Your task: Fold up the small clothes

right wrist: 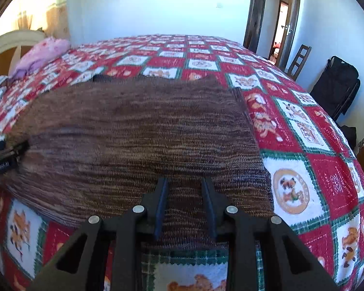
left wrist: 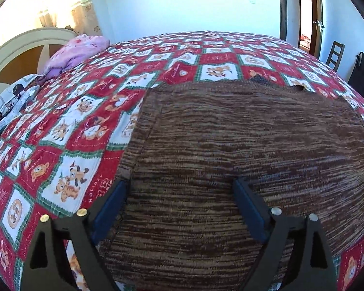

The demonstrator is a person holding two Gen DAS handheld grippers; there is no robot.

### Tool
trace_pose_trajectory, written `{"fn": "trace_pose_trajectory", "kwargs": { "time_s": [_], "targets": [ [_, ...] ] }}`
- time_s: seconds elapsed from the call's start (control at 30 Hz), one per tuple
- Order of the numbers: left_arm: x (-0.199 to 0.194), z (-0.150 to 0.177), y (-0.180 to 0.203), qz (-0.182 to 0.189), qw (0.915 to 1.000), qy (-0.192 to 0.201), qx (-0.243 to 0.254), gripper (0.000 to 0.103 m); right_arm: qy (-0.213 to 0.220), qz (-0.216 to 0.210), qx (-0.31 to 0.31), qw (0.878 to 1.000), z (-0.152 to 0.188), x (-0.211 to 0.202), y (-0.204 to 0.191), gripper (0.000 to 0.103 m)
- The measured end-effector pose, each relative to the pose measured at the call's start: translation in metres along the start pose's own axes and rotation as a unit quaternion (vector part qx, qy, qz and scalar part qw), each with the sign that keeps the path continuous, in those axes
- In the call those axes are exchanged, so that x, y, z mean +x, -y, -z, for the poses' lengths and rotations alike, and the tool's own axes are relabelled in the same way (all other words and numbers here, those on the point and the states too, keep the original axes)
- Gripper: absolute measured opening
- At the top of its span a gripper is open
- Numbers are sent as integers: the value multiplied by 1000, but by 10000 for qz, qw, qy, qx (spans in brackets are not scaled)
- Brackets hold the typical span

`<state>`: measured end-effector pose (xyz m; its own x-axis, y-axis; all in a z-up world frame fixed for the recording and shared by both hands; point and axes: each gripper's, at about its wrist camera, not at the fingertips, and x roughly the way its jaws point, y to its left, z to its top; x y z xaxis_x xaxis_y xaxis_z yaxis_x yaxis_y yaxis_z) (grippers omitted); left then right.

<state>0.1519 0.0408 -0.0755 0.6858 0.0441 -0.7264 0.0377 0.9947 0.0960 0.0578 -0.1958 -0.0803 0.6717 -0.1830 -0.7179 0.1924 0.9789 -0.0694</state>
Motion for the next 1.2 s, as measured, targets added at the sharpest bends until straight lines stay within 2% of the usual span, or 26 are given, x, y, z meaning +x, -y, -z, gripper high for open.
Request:
{"fn": "trace_pose_trajectory", "kwargs": {
  "time_s": [0.2,0.33,0.4,0.5,0.6,0.67,0.73,0.8,0.87,0.93,1.07,1.2],
  "targets": [
    [-2,1,-2,-28,9999,-81,-107,98,79,-101,96,9999,4,-1,4,31],
    [-13,10,-21,458,9964,-375,-615,98,137,-127,199,9996,5,-5,7,33],
    [-26,20,-31,602,9939,-281,-876,98,240,91,215,9994,4,-12,4,33],
    [-35,31,-43,579,9909,-186,-1201,98,476,-300,207,9982,-4,-26,-10,33],
    [-29,34,-53,468,9863,-235,-1563,98,442,-835,-67,9955,-25,-24,-52,33],
    [-21,33,-52,296,9871,-332,-1541,98,424,-975,-91,9943,-38,-16,-73,33],
    [-18,31,-46,108,9909,-283,-1309,99,309,-1115,-64,9933,-52,0,-97,33],
    [-17,30,-43,113,9920,-282,-1224,100,146,-1177,-72,9929,-54,17,-113,33],
    [-15,31,-47,149,9914,-303,-1268,103,27,-907,-260,9955,-45,32,-127,36],
    [-15,31,-48,177,9909,-287,-1303,103,152,-870,-320,9956,-43,26,-128,36],
    [-14,30,-44,33,9921,-309,-1219,103,93,-994,-175,9948,-41,28,-119,38],
    [-16,31,-47,87,9907,-326,-1319,103,106,-1035,-142,9945,-41,28,-119,39]
  ]
}}
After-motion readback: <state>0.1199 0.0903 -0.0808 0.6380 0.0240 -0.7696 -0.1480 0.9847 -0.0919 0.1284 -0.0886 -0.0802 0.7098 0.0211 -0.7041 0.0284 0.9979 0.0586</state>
